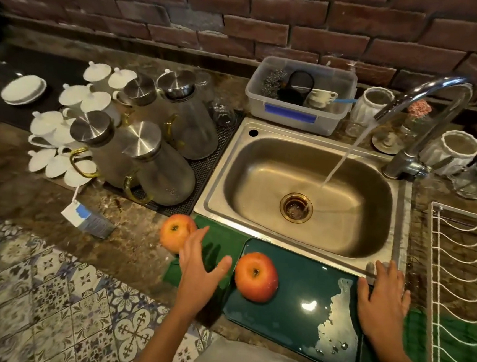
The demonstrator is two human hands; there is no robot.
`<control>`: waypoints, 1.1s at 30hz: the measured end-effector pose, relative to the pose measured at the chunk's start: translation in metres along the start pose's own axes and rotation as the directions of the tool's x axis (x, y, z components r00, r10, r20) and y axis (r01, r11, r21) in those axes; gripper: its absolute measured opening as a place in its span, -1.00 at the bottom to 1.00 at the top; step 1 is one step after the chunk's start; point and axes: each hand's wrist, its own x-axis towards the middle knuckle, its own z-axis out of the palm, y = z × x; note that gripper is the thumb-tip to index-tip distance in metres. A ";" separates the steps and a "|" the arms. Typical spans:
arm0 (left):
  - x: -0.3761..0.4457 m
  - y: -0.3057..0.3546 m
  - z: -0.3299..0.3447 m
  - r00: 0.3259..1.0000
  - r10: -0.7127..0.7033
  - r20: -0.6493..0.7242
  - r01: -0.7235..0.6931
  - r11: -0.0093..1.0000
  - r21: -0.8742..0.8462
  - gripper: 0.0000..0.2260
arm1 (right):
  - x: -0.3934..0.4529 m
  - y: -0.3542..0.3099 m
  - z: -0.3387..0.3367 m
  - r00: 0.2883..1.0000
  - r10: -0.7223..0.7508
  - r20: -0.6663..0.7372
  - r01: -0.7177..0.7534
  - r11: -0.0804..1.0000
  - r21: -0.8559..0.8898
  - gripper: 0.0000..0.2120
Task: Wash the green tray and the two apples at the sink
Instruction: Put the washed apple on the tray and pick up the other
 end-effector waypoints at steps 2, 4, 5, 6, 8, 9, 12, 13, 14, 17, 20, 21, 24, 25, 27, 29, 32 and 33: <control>0.012 -0.005 -0.010 0.988 -0.002 -0.154 0.017 0.996 0.091 -0.25 | 0.001 -0.001 -0.002 1.000 0.004 0.007 -0.004 1.000 -0.010 -0.49; 0.026 -0.010 -0.017 0.948 -0.042 -0.316 0.100 0.980 0.169 -0.26 | 0.001 -0.002 -0.004 1.000 0.013 0.018 -0.012 1.000 -0.012 -0.49; 0.032 -0.013 -0.020 0.929 -0.061 -0.365 0.138 0.972 0.190 -0.25 | 0.001 -0.003 -0.004 1.000 0.016 0.024 -0.016 1.000 -0.012 -0.49; 0.038 -0.015 -0.022 0.919 -0.080 -0.386 0.169 0.964 0.204 -0.22 | 0.001 -0.003 -0.005 0.999 0.018 0.028 -0.018 1.000 -0.015 -0.48; 0.048 -0.021 -0.025 0.919 -0.149 -0.365 0.224 0.959 0.171 -0.11 | 0.001 -0.004 -0.006 0.999 0.019 0.036 -0.018 1.000 -0.024 -0.47; 0.052 -0.024 -0.025 0.920 -0.198 -0.339 0.249 0.962 0.112 -0.05 | 0.001 -0.004 -0.006 0.999 0.020 0.040 -0.019 0.999 -0.026 -0.47; 0.059 -0.030 -0.024 0.915 -0.303 -0.266 0.302 0.952 -0.045 0.00 | 0.000 -0.004 -0.006 0.999 0.029 0.045 -0.028 0.999 -0.020 -0.47; 0.060 -0.031 -0.025 0.915 -0.316 -0.252 0.314 0.948 -0.050 -0.01 | 0.000 -0.004 -0.006 0.999 0.030 0.044 -0.029 0.999 -0.019 -0.46; 0.061 -0.032 -0.026 0.916 -0.319 -0.245 0.319 0.947 -0.041 -0.03 | 0.000 -0.005 -0.006 0.999 0.032 0.043 -0.032 0.999 -0.019 -0.46; 0.063 -0.031 -0.028 0.914 -0.314 -0.256 0.326 0.945 0.004 -0.08 | 0.002 -0.004 -0.006 0.998 0.042 0.046 -0.041 0.999 -0.029 -0.46; 0.065 -0.020 -0.025 0.919 -0.293 -0.265 0.313 0.949 0.036 -0.11 | 0.004 -0.004 -0.005 0.997 0.055 0.052 -0.053 0.998 -0.036 -0.45; 0.068 -0.013 -0.023 0.927 -0.274 -0.257 0.293 0.955 0.038 -0.11 | 0.005 -0.004 -0.004 0.997 0.060 0.051 -0.058 0.998 -0.036 -0.45; 0.081 0.014 -0.006 0.964 -0.185 -0.193 0.192 0.981 0.018 -0.13 | 0.005 -0.005 -0.004 0.997 0.058 0.047 -0.056 0.998 -0.040 -0.44; 0.087 0.025 0.002 0.976 -0.150 -0.159 0.154 0.988 0.011 -0.15 | 0.004 -0.005 -0.003 0.998 0.053 0.046 -0.051 0.998 -0.032 -0.45; 0.100 0.048 0.025 0.992 -0.080 -0.097 0.082 0.997 0.014 -0.20 | 0.001 -0.004 -0.004 0.998 0.050 0.040 -0.049 0.999 -0.003 -0.44; 0.114 0.071 0.052 0.999 -0.034 -0.031 0.034 0.999 0.006 -0.18 | -0.001 -0.004 -0.005 0.998 0.057 0.025 -0.058 0.997 0.041 -0.43; 0.133 0.102 0.094 0.996 0.026 0.090 -0.024 1.000 -0.017 -0.18 | -0.002 -0.008 -0.007 0.999 0.051 -0.020 -0.049 0.996 0.073 -0.39; 0.138 0.110 0.108 0.991 0.047 0.127 -0.044 0.999 -0.028 -0.19 | -0.002 -0.011 -0.008 0.998 0.056 -0.021 -0.054 0.995 0.084 -0.37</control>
